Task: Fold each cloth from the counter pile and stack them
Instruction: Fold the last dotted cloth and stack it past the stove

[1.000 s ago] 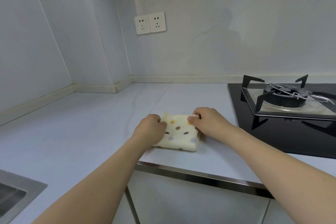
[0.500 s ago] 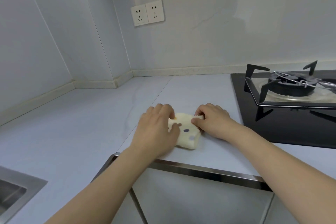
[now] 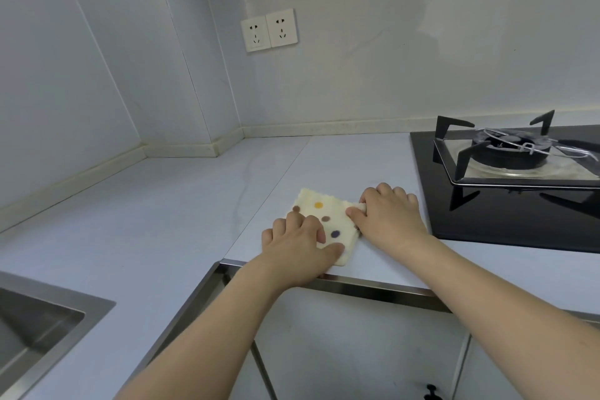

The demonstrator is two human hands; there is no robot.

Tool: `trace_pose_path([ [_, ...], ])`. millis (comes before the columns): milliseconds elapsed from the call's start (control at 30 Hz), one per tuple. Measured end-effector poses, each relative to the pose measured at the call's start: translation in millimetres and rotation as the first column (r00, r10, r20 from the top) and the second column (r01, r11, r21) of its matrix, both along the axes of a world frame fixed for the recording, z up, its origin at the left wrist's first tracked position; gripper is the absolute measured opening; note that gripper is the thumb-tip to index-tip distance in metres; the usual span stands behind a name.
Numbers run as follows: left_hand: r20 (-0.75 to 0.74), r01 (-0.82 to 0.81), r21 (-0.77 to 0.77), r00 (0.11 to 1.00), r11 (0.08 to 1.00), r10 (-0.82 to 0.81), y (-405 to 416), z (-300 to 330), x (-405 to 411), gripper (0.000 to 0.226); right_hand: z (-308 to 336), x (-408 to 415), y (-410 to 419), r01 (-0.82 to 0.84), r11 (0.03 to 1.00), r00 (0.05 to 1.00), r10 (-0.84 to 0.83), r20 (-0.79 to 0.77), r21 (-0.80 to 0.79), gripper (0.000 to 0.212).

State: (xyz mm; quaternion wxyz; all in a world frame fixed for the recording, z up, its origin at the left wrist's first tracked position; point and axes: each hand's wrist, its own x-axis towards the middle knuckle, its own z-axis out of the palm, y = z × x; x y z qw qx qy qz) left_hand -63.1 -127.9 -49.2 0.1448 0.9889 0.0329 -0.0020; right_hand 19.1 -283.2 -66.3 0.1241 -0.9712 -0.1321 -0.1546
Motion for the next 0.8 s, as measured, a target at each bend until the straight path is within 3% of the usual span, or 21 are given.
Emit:
trace_pose_path([
  [100, -0.039, 0.023, -0.031, 0.999, 0.999, -0.024, 3, 1, -3, 0.032, 0, -2, 3, 0.067, 0.996, 0.998, -0.066, 0.017, -0.056, 0.052],
  [167, -0.105, 0.055, -0.037, 0.993, 0.998, -0.059, 5, 6, -4, 0.044, 0, -1, 4, 0.009, 0.999, 0.999, -0.011, -0.040, -0.053, 0.047],
  [233, -0.132, 0.054, -0.084, 0.989, 0.995, -0.064, 9, 10, -4, 0.050, 5, 0, 2, -0.111, 0.981, 0.980, 0.134, -0.145, 0.157, 0.033],
  [300, -0.064, -0.045, -0.291, 0.998, 0.956, 0.028, 15, 14, 0, 0.048, 12, -4, -2, -0.147, 0.818, 0.919, 0.321, -0.228, 0.556, 0.025],
  [333, -0.016, -0.112, -0.416, 0.993, 0.902, 0.116, 19, 17, 2, 0.051, 17, -8, -4, -0.128, 0.688, 0.893, 0.394, -0.220, 0.714, 0.019],
  [400, -0.003, -0.192, -0.604, 0.971, 0.773, 0.238, 22, 21, 3, 0.062, 27, -20, -8, -0.128, 0.529, 0.876, 0.458, -0.155, 0.839, 0.012],
  [467, -0.040, -0.167, -0.730, 0.979, 0.663, 0.202, 21, 24, 0, 0.063, 38, -32, -13, -0.156, 0.448, 0.861, 0.498, -0.101, 0.880, 0.010],
  [533, -0.008, -0.084, -0.834, 0.990, 0.546, 0.139, 9, 33, -7, 0.045, 53, -44, -20, -0.156, 0.356, 0.846, 0.529, -0.062, 0.921, 0.010],
  [667, 0.022, -0.044, -0.949, 0.978, 0.313, 0.205, -27, 53, -23, 0.041, 85, -67, -40, -0.109, 0.198, 0.864, 0.504, -0.006, 0.974, 0.015],
  [733, 0.066, -0.007, -0.966, 0.959, 0.259, 0.275, -44, 60, -29, 0.035, 96, -74, -50, -0.037, 0.136, 0.890, 0.455, -0.030, 0.990, 0.016],
  [800, 0.123, 0.038, -0.963, 0.943, 0.266, 0.310, -60, 66, -30, 0.029, 102, -76, -59, 0.089, 0.162, 0.907, 0.394, -0.147, 0.983, 0.015],
])
